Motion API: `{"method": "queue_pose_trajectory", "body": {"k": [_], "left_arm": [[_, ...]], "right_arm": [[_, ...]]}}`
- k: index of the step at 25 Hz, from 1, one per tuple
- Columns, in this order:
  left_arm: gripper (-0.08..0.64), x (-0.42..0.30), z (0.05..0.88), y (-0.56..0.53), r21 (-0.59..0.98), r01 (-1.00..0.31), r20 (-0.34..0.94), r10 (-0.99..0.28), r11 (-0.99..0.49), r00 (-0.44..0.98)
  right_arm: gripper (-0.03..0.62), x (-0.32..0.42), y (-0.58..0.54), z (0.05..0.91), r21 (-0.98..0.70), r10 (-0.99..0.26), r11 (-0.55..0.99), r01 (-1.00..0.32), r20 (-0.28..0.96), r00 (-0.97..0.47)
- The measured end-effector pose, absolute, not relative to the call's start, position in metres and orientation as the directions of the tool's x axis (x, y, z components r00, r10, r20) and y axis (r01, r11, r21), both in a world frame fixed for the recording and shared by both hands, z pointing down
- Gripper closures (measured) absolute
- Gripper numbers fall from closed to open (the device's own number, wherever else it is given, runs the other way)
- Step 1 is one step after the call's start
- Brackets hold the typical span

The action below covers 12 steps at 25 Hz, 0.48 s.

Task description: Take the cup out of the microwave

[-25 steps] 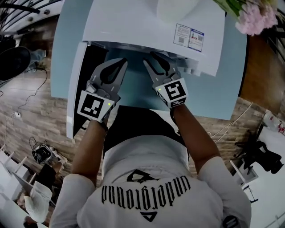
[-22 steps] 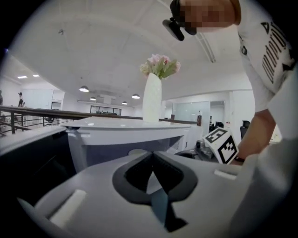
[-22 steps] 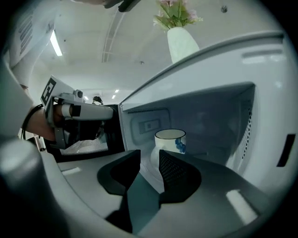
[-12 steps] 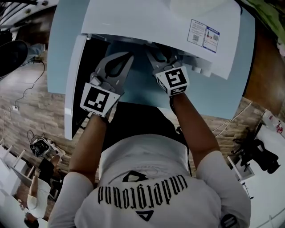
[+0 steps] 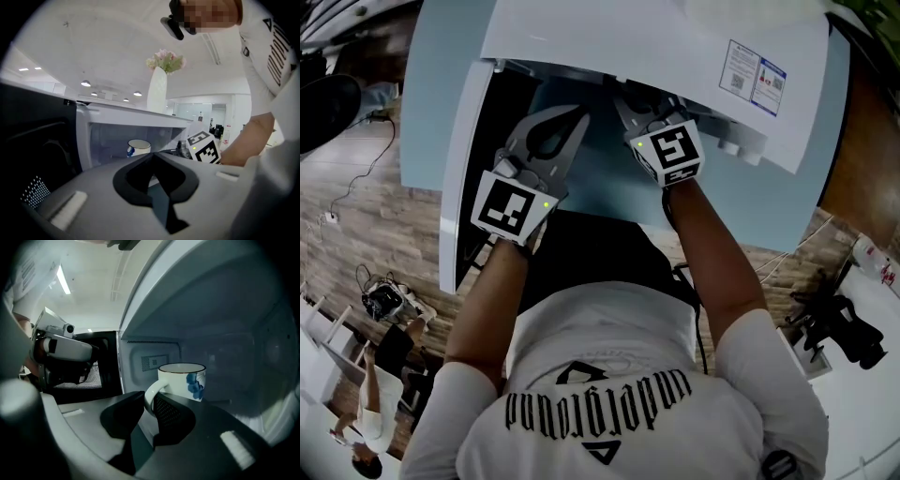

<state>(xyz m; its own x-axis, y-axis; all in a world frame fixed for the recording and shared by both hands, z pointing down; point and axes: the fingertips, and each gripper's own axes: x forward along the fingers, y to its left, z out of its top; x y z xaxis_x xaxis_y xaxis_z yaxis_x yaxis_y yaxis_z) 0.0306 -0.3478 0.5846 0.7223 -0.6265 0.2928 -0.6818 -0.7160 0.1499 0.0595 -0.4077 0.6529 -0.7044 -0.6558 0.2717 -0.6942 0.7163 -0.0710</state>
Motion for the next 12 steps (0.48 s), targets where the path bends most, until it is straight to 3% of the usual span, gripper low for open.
{"method": "queue_pose_trajectory", "body": {"k": [12], "left_arm": [[0.509,0.024,0.586,-0.343,0.156,-0.684,0.293,-0.628,-0.713,0.721]], "right_arm": [[0.543,0.051,-0.404,0.639,-0.077,-0.634,0.749,-0.658,0.206,-0.745]]}}
